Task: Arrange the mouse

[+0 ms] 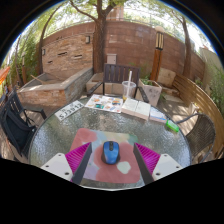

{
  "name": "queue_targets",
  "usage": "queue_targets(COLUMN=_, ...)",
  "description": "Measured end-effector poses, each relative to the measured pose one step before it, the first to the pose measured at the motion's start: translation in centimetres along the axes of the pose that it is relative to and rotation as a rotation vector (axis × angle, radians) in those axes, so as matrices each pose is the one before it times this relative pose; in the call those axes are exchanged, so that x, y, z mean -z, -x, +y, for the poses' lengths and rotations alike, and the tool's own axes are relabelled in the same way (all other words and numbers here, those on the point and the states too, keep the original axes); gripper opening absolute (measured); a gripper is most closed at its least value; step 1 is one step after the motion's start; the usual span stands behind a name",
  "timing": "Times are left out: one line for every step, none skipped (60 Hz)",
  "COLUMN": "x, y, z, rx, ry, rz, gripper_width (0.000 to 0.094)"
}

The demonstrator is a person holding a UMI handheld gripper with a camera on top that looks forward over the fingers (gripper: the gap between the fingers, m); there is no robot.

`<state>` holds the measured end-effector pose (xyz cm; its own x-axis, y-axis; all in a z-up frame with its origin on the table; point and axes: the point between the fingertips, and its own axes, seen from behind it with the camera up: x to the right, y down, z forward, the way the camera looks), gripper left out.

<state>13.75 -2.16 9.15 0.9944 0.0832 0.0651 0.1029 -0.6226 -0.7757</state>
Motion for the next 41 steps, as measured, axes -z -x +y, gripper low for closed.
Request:
queue_targets(x=0.892, y=0.132, z=-0.12, rx=0.001, ry=-0.00258, rz=0.00445, gripper_width=0.0857)
queue_targets(x=0.882, y=0.146, z=-0.103, rx=0.001, ry=-0.00277, rz=0.00467, gripper_width=0.0857)
queue_targets(x=0.853, y=0.111, z=-0.132, rx=-0.0001, ry=-0.00309, rz=0.00606, gripper_width=0.0859)
queue_targets(x=0.896, y=0.116, z=-0.123, rx=-0.0018, ry=-0.00376, rz=0.00592, gripper_width=0.0856)
queue_targets(x=0.716, y=-0.412, z=-0.577, rx=-0.0018, ry=-0.00121, rz=0.00369, gripper_width=0.0853)
queue_targets(x=1.045, y=0.012, z=-0.108, rx=-0.0028, ry=-0.00198, rz=0.00645, gripper_width=0.0848)
queue_targets(x=0.876, y=0.107, z=0.069, rx=-0.003, ry=-0.00009, rz=0.0064, gripper_width=0.0849)
queue_targets(x=0.86, y=0.086, z=0.08, rx=-0.0026, ry=0.00112, rz=0.00657, gripper_width=0.0849)
queue_targets(x=0.834, y=0.152, z=0.052, rx=-0.0022, ry=-0.00048, rz=0.00535, gripper_width=0.0848)
queue_targets(x=0.672, y=-0.033, z=-0.179, rx=-0.0017, ry=-0.00175, rz=0.00315, gripper_width=0.0848)
queue_targets(x=0.889, y=0.047, z=-0.043, rx=-0.0012, ry=-0.00189, rz=0.00416, gripper_width=0.0847)
queue_targets(x=0.703, y=0.032, z=0.068, rx=-0.0017, ry=-0.00151, rz=0.00613, gripper_width=0.0847)
queue_targets(x=0.697, y=0.035, z=0.089, rx=-0.0013, ry=-0.00031, rz=0.00678, gripper_width=0.0847)
queue_targets(x=0.67, y=0.051, z=0.1, rx=-0.001, ry=-0.00015, rz=0.00607, gripper_width=0.0847)
queue_targets(x=0.657, y=0.116, z=0.1, rx=-0.0011, ry=-0.00032, rz=0.00459, gripper_width=0.0847)
queue_targets(x=0.618, y=0.141, z=0.138, rx=-0.0016, ry=-0.00061, rz=0.00482, gripper_width=0.085)
queue_targets(x=0.676, y=-0.028, z=0.074, rx=-0.0027, ry=-0.00041, rz=0.00424, gripper_width=0.0849)
queue_targets(x=0.535, y=0.04, z=0.078, rx=-0.0036, ry=-0.00136, rz=0.0045, gripper_width=0.0849)
queue_targets(x=0.513, y=0.052, z=0.083, rx=-0.0036, ry=-0.00154, rz=0.0035, gripper_width=0.0849)
queue_targets(x=0.489, y=0.084, z=0.074, rx=-0.0032, ry=-0.00105, rz=0.00244, gripper_width=0.085)
queue_targets(x=0.482, y=0.071, z=0.133, rx=-0.0031, ry=0.00002, rz=0.00238, gripper_width=0.0849)
queue_targets(x=0.39, y=0.251, z=0.286, rx=-0.0036, ry=0.00042, rz=0.00436, gripper_width=0.0851)
queue_targets(x=0.362, y=0.062, z=0.127, rx=-0.003, ry=0.0, rz=0.00267, gripper_width=0.0849)
queue_targets(x=0.316, y=0.072, z=0.136, rx=-0.0022, ry=-0.00017, rz=0.00191, gripper_width=0.0849)
queue_targets(x=0.307, y=0.069, z=0.12, rx=-0.0014, ry=-0.00029, rz=0.00166, gripper_width=0.0849)
queue_targets(x=0.324, y=0.019, z=0.109, rx=-0.0001, ry=-0.00055, rz=0.00203, gripper_width=0.0849)
queue_targets(x=0.265, y=0.073, z=0.084, rx=-0.0001, ry=-0.00075, rz=0.00158, gripper_width=0.085)
queue_targets(x=0.226, y=0.093, z=0.073, rx=0.0, ry=-0.00062, rz=0.00078, gripper_width=0.0849)
queue_targets(x=0.211, y=0.078, z=0.096, rx=-0.0006, ry=0.00002, rz=0.00003, gripper_width=0.085)
queue_targets(x=0.195, y=0.079, z=0.095, rx=-0.002, ry=0.00038, rz=-0.00003, gripper_width=0.085)
queue_targets(x=0.187, y=0.063, z=0.115, rx=-0.0015, ry=0.00012, rz=0.00076, gripper_width=0.085)
queue_targets(x=0.204, y=0.177, z=0.158, rx=0.0009, ry=-0.0007, rz=0.00262, gripper_width=0.085)
queue_targets(x=0.14, y=0.055, z=0.053, rx=0.0026, ry=-0.00018, rz=0.00106, gripper_width=0.085)
queue_targets(x=0.095, y=0.067, z=0.055, rx=0.0024, ry=-0.00073, rz=0.00012, gripper_width=0.0851)
queue_targets(x=0.111, y=0.089, z=0.008, rx=-0.0006, ry=-0.00037, rz=-0.00065, gripper_width=0.085)
queue_targets(x=0.085, y=0.064, z=-0.011, rx=-0.0015, ry=-0.00081, rz=-0.00011, gripper_width=0.0851)
queue_targets(x=0.043, y=0.031, z=-0.038, rx=-0.0003, ry=-0.00105, rz=0.00122, gripper_width=0.0851)
queue_targets(x=0.078, y=-0.001, z=-0.03, rx=0.0012, ry=-0.00136, rz=0.00237, gripper_width=0.0849)
queue_targets(x=-0.01, y=0.062, z=0.047, rx=0.0011, ry=-0.00211, rz=0.00213, gripper_width=0.0849)
queue_targets(x=0.024, y=0.014, z=-0.057, rx=0.0005, ry=-0.00075, rz=0.00112, gripper_width=0.085)
queue_targets(x=0.028, y=0.005, z=-0.027, rx=0.0005, ry=0.00013, rz=0.00103, gripper_width=0.085)
